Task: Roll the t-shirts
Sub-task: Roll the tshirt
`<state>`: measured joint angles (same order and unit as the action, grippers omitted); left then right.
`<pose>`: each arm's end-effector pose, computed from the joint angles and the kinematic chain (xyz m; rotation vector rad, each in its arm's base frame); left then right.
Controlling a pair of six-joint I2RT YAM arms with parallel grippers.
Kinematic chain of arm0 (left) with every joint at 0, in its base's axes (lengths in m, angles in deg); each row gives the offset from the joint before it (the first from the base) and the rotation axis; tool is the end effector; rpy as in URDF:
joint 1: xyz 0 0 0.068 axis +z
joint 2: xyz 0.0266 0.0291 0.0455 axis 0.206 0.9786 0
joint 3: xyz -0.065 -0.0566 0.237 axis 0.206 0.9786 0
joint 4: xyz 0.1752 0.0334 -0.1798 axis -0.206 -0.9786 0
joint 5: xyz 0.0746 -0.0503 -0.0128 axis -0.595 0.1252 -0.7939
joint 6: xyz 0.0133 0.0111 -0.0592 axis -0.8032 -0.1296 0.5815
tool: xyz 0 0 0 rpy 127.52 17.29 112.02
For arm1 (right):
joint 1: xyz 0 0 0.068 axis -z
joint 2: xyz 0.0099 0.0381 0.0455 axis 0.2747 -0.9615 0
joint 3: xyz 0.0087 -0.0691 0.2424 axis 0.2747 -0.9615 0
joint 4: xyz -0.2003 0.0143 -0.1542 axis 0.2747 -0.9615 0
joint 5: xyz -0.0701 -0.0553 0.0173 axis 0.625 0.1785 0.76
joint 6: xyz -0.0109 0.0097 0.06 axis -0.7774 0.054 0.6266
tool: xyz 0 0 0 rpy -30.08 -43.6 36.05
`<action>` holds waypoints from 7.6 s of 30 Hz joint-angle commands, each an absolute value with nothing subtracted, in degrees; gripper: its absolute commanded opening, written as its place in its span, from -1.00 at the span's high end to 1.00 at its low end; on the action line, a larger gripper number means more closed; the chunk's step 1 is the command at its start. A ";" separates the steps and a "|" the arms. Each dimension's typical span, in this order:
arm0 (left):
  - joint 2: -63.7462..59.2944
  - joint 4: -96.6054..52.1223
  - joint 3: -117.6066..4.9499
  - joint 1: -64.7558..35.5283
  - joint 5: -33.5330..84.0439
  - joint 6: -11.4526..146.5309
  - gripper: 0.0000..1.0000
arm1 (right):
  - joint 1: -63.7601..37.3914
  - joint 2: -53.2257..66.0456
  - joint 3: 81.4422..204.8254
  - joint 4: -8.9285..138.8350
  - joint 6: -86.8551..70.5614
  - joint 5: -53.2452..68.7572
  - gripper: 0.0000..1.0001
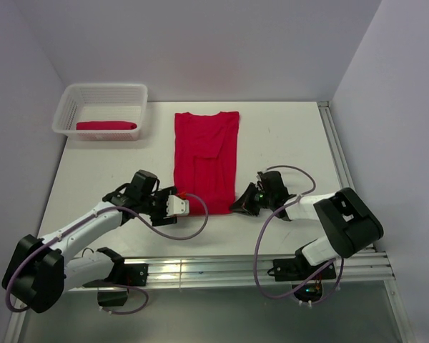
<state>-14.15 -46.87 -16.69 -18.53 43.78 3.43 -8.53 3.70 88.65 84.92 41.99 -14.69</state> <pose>0.1740 -0.1263 0.1678 1.7328 1.6754 -0.4096 0.2077 0.1201 0.0942 0.4320 2.5496 1.2472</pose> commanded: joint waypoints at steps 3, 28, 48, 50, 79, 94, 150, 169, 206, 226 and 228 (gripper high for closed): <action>-14.00 -45.81 -16.24 -20.19 45.65 -1.26 -0.36 | -7.70 1.98 91.32 84.09 45.41 -17.91 1.00; -10.75 -21.71 -6.13 -23.54 34.04 0.50 -0.22 | -7.09 2.85 93.43 84.79 50.33 -22.48 1.00; -3.81 -28.38 -10.52 -24.06 36.33 -3.01 0.11 | -6.29 2.15 90.62 89.45 55.17 -25.38 1.00; -3.10 -31.53 -12.01 -24.06 37.56 -4.15 0.29 | -6.29 2.24 90.18 89.19 55.96 -25.47 1.00; 6.64 -77.77 -36.98 -24.06 49.51 -21.29 0.73 | -6.73 26.85 86.74 53.08 76.27 -17.30 1.00; 17.98 -89.37 -47.60 -20.90 52.32 -27.62 0.88 | -6.30 20.09 96.15 40.94 80.40 -17.82 1.00; 39.26 -97.03 -66.07 -15.80 56.98 -32.98 0.81 | 3.02 6.58 112.49 27.25 71.10 -10.26 0.73; 39.88 -98.52 -65.98 -16.06 57.51 -36.32 0.84 | 1.00 6.71 113.29 30.15 57.02 -7.56 -1.00; 39.26 -96.59 -64.31 -16.24 57.78 -34.39 0.83 | -25.81 61.57 90.09 76.10 -12.30 18.48 -1.00; 38.47 -96.42 -63.70 -16.33 56.02 -35.01 0.84 | -29.49 41.80 91.48 63.44 -31.74 3.54 -0.47; 38.38 -96.41 -63.61 -16.33 55.40 -35.10 0.84 | -30.02 39.07 92.28 63.26 -34.72 3.09 -0.50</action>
